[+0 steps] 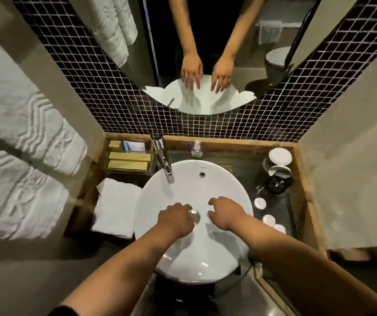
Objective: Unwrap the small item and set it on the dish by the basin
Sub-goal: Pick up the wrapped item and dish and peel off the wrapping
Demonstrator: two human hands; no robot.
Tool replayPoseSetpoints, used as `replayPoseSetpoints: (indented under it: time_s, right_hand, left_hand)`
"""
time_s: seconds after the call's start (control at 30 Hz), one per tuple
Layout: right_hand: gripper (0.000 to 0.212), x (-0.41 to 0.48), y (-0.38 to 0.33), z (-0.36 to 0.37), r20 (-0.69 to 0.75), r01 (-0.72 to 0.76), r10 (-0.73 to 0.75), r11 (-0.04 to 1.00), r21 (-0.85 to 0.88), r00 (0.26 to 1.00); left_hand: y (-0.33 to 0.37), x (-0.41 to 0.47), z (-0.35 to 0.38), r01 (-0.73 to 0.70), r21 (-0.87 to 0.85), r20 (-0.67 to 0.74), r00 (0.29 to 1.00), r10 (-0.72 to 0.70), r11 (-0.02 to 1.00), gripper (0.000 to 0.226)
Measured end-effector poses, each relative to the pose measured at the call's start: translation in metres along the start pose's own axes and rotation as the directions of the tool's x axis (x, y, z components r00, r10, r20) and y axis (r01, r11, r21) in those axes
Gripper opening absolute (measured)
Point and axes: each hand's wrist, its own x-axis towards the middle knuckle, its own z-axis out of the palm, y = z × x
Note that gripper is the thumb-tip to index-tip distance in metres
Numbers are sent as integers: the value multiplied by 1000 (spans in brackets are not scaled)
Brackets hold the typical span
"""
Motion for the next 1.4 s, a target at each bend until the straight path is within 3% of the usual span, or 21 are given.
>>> replayPoseSetpoints:
  time_s: [0.13, 0.23, 0.43, 0.63, 0.8, 0.97, 1.07, 1.27, 1.4]
  right_hand:
    - [42, -1, 29, 27, -37, -85, 89, 992, 95, 995]
    - [37, -19, 58, 42, -102, -183, 200, 971, 153, 974]
    - [25, -50, 101, 47, -81, -359, 393, 892, 274, 916]
    - [65, -77, 139, 78, -42, -521, 581, 757, 395, 813]
    - [89, -69, 154, 95, -41, -505, 561, 772, 386, 827]
    - [82, -52, 157, 93, -52, -432, 493, 805, 406, 869]
    - [73, -48, 161, 95, -39, -411, 444, 855, 317, 895]
    - [90, -44, 172, 100, -2, -399, 403, 908, 127, 915]
    - [94, -42, 176, 107, -43, -359, 369, 921, 150, 929]
  left_hand:
    - [11, 33, 18, -78, 40, 51, 996, 76, 996, 39]
    - [33, 55, 31, -208, 103, 123, 973, 195, 973, 50]
    - [84, 76, 54, -418, 132, 196, 900, 390, 899, 57]
    - [137, 68, 80, -629, 238, 213, 777, 592, 740, 52]
    - [158, 74, 87, -629, 332, 232, 777, 585, 703, 53]
    - [161, 81, 91, -587, 346, 237, 809, 538, 732, 54]
    - [159, 83, 95, -586, 329, 229, 811, 539, 741, 55]
    - [156, 78, 100, -582, 353, 204, 812, 547, 732, 57]
    - [154, 74, 104, -568, 360, 175, 820, 544, 740, 60]
